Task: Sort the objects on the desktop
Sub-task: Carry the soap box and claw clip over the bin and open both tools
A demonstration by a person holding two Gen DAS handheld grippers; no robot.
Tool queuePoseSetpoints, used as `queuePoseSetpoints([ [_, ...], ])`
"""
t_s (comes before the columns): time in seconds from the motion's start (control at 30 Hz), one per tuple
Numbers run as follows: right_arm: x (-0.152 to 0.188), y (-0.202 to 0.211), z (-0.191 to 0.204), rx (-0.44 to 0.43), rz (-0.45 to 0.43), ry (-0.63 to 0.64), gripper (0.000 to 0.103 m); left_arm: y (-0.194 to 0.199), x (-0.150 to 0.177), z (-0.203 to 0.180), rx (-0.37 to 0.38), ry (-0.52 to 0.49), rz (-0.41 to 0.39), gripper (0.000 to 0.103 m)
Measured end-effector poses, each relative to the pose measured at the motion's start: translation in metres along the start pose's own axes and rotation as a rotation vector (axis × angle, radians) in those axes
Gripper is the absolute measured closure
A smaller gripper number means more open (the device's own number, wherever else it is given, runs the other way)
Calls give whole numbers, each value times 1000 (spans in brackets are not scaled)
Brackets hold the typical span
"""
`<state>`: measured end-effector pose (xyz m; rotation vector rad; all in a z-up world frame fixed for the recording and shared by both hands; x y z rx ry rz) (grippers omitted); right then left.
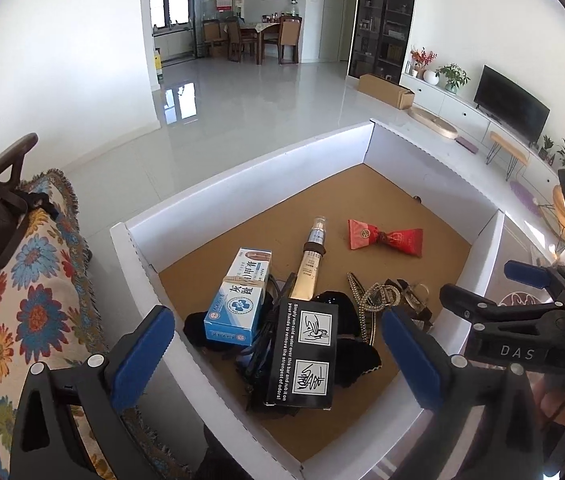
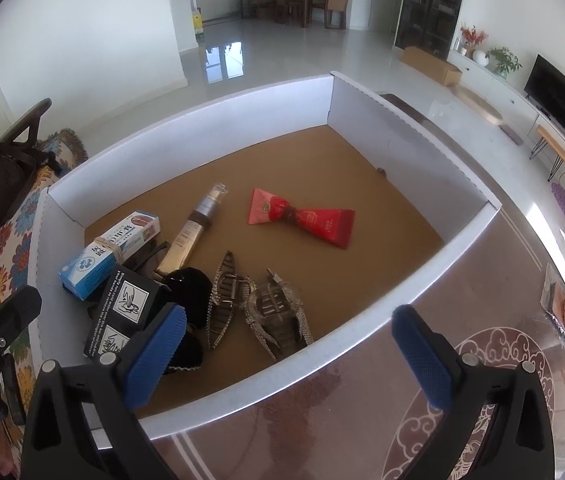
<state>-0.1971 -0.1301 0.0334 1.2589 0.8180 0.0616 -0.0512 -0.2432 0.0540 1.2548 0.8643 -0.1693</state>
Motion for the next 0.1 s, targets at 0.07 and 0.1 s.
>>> queuePoseSetpoints([
  [0.07, 0, -2, 1, 1, 1, 6, 0, 7, 0, 1, -37, 14, -41, 0],
  [0.1, 0, -2, 2, 0, 2, 7, 0, 8, 0, 0, -41, 7, -41, 0],
])
Point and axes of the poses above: each gripper's, at about its wrist camera, not at the fingertips, and y roughly against the way its jaws point, z to its left, x to its underside, the point moved 4 cm from there along -y, roughly the way its jaws point, and after that the axes turned 9 degrees about -y, right-handed, at the moved point
